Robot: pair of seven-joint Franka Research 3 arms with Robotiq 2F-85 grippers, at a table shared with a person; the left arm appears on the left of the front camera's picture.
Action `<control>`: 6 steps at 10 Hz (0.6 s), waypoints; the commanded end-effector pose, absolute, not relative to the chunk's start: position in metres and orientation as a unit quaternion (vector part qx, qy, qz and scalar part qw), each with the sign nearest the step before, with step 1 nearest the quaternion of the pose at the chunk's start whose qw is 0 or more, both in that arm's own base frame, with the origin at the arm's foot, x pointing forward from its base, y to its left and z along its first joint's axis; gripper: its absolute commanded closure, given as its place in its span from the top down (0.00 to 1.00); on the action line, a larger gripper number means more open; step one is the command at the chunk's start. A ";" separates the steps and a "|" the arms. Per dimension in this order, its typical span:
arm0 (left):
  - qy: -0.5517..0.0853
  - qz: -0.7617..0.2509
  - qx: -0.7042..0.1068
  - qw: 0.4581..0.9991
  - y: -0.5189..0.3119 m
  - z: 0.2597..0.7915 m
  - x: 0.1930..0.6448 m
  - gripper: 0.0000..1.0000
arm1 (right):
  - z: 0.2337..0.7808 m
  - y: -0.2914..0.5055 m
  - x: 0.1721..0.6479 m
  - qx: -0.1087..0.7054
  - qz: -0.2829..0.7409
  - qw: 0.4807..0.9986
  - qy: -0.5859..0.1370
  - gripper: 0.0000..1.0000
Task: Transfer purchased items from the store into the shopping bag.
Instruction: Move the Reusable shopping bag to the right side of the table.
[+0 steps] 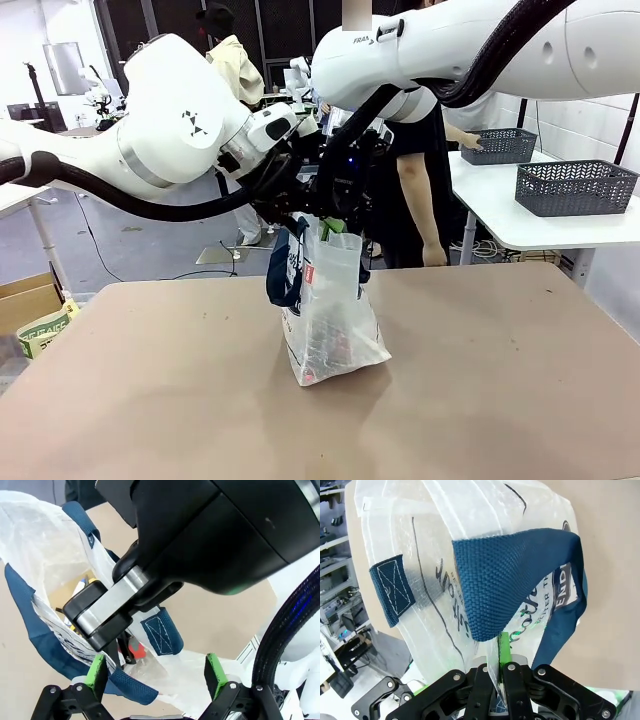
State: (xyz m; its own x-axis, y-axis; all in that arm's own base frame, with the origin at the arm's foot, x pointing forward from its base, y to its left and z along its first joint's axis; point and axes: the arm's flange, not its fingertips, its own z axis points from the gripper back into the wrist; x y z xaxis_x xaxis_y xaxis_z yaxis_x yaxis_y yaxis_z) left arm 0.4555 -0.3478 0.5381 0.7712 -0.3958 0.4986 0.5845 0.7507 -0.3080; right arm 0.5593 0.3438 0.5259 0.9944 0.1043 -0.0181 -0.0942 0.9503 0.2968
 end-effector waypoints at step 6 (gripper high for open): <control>-0.234 -0.209 -0.242 0.918 -0.349 0.545 0.448 1.00 | 0.531 0.351 0.564 0.149 0.038 0.988 0.005 0.00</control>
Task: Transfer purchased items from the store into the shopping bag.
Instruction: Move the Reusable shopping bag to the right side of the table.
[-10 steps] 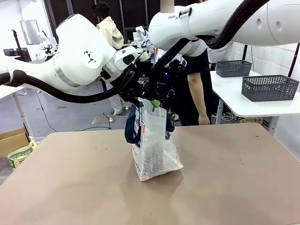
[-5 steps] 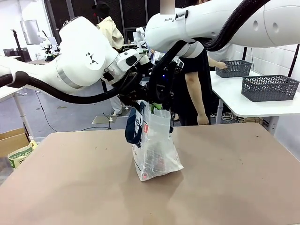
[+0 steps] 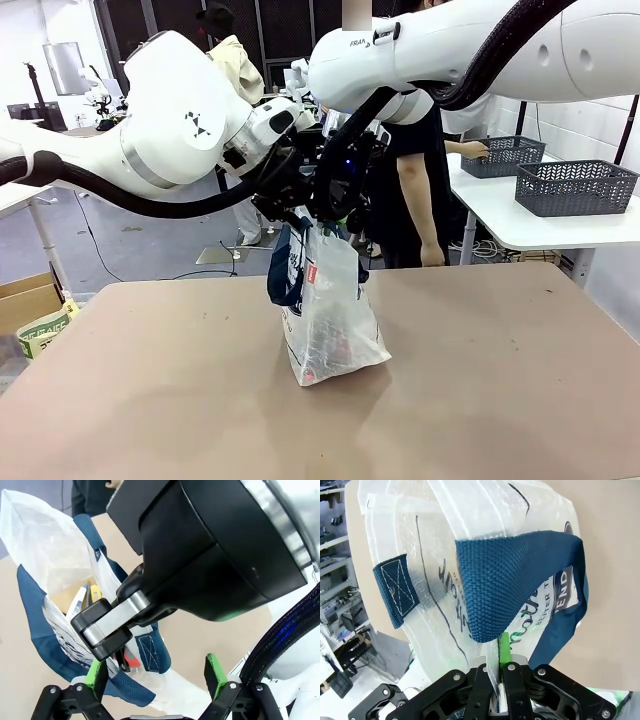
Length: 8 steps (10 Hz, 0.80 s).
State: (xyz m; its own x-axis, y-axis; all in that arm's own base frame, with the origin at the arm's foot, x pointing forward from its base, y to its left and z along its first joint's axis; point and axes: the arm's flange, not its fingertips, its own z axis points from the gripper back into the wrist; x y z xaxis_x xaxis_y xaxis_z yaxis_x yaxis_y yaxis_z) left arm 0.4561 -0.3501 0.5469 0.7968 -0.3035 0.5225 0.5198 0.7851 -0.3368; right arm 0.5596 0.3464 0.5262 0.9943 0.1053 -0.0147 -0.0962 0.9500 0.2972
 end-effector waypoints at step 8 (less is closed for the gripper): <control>-0.165 -0.217 -0.200 0.941 -0.365 0.529 0.451 1.00 | 0.531 0.351 0.564 0.148 0.042 0.988 0.006 0.00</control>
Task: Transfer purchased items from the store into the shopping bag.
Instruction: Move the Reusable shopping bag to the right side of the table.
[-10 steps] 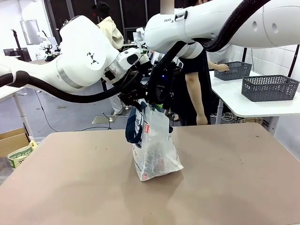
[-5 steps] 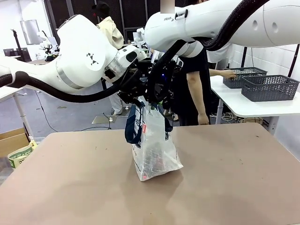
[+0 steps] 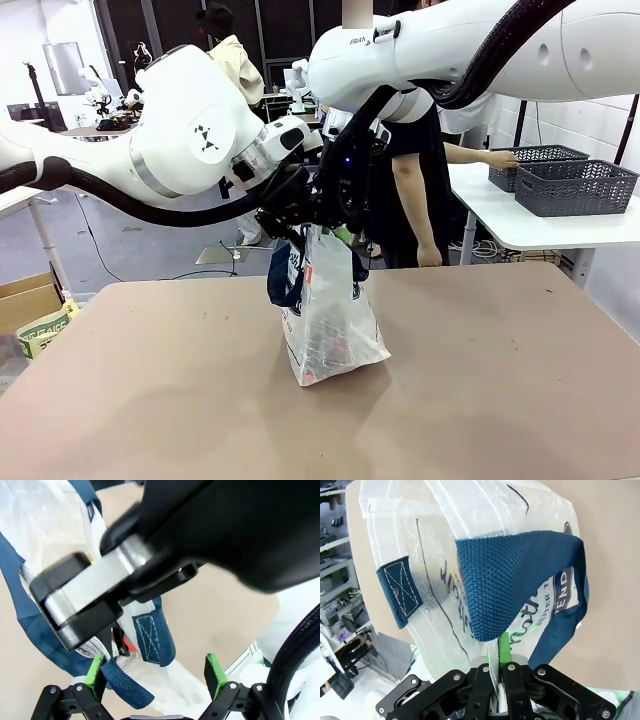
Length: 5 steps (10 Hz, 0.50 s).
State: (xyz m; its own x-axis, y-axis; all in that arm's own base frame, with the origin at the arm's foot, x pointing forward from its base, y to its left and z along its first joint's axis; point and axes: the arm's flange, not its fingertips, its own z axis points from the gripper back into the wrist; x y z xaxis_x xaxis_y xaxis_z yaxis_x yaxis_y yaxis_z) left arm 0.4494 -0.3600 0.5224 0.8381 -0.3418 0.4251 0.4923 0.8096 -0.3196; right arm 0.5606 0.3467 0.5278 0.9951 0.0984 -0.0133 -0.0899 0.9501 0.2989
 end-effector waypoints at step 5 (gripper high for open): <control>-0.161 -0.216 -0.172 0.948 -0.362 0.531 0.449 0.35 | 0.531 0.350 0.564 0.151 0.045 0.988 0.007 0.00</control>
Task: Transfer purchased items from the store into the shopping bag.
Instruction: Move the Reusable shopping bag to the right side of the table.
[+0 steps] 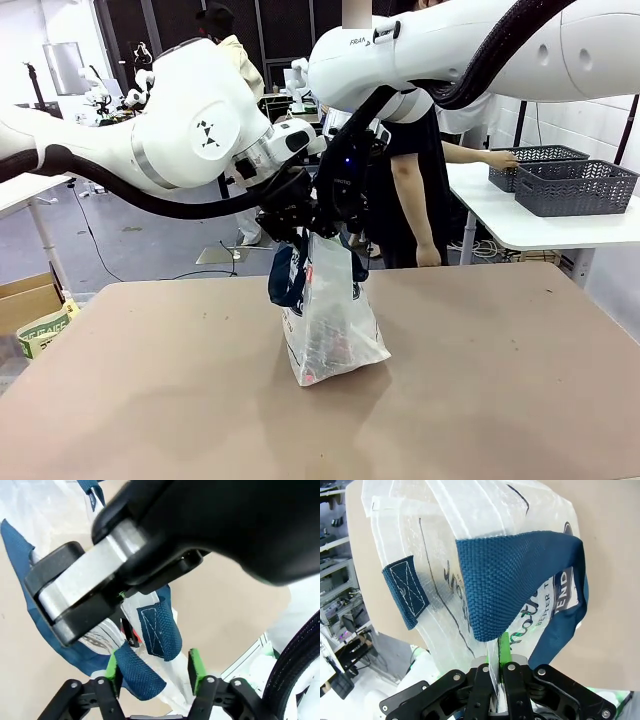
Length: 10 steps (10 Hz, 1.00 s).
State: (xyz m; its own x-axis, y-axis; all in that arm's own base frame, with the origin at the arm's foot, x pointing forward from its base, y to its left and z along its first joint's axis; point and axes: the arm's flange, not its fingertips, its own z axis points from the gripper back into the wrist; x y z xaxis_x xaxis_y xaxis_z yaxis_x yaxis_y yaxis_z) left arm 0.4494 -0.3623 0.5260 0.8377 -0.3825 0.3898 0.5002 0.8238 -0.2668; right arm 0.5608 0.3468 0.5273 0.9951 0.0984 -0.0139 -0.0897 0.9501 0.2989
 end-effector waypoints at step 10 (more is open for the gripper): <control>-0.163 -0.221 -0.138 0.952 -0.341 0.533 0.438 0.00 | 0.532 0.335 0.552 0.171 0.038 0.985 0.007 0.00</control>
